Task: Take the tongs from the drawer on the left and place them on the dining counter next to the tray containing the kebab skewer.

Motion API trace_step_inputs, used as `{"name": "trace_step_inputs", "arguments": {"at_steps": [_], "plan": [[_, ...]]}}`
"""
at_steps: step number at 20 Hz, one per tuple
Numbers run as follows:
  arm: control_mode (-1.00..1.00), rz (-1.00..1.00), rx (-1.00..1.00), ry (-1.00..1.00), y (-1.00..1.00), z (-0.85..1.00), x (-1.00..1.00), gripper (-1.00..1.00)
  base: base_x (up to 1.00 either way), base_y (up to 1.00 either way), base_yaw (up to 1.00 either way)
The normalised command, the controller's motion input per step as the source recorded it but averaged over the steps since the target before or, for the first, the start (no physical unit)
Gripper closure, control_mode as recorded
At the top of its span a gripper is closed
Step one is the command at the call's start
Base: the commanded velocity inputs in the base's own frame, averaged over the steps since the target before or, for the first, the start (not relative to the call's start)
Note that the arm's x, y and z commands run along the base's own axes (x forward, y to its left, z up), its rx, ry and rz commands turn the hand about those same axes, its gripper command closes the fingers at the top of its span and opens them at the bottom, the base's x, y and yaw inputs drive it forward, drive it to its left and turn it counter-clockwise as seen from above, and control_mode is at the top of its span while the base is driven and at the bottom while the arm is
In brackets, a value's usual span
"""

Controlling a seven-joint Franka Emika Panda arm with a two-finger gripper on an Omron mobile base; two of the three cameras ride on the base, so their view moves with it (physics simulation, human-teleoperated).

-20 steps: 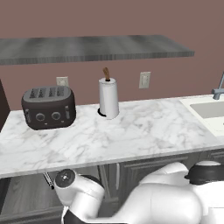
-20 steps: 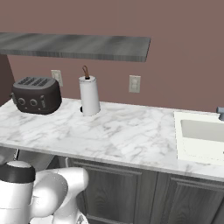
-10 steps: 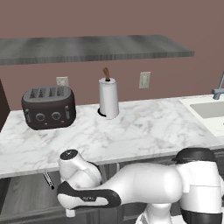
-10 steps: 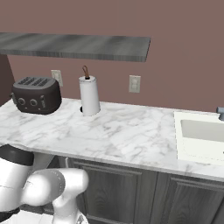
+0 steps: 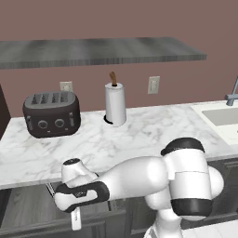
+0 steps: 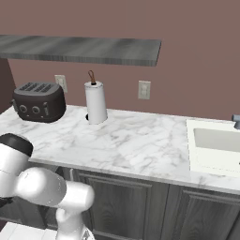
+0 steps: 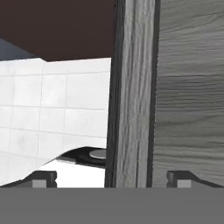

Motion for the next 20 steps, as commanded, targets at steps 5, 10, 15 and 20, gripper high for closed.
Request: {"name": "trace_step_inputs", "arguments": {"at_steps": [5, 10, 15, 20], "plan": [[-1.00, 0.11, -0.03, 0.00, 0.22, -0.23, 0.00, -1.00, 0.00, 0.00, 0.00], [-1.00, 0.08, -0.03, -0.02, 0.15, -0.18, 0.00, -1.00, 0.00, 0.00, 0.00], [-1.00, 0.03, -0.01, 0.00, 0.08, -0.15, -0.14, -1.00, 0.00, 0.00, 0.00], [-1.00, 0.00, 0.00, 0.00, 0.08, -0.01, -0.67, -1.00, 0.00, 0.00, 0.00]]}}
